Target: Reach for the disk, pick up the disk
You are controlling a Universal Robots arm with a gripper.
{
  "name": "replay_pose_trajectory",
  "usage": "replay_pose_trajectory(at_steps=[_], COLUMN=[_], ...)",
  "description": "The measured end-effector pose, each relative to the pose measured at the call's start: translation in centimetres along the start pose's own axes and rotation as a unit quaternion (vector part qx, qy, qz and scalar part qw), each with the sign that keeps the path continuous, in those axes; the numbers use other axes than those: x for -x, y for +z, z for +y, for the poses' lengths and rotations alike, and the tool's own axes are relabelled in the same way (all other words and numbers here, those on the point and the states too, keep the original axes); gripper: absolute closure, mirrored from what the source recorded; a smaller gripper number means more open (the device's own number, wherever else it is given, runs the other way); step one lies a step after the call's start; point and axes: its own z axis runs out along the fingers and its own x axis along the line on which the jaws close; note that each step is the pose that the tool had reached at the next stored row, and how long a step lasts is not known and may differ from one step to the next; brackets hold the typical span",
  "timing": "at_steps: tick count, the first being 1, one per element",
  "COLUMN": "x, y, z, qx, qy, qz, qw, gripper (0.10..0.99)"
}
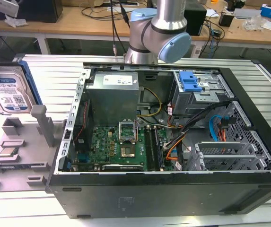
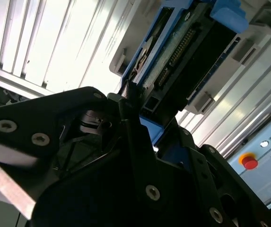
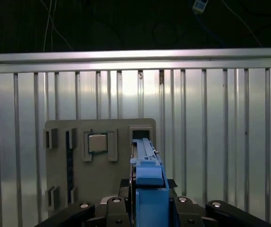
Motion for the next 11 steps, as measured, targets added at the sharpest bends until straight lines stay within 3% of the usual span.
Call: replay_pose_trajectory(at_steps=[11], x=[-0.06], y=[-1.91], z=[-0.07], qx=[0.0], qy=[0.0], qz=[0.0], qw=[1.0], gripper=[0.722])
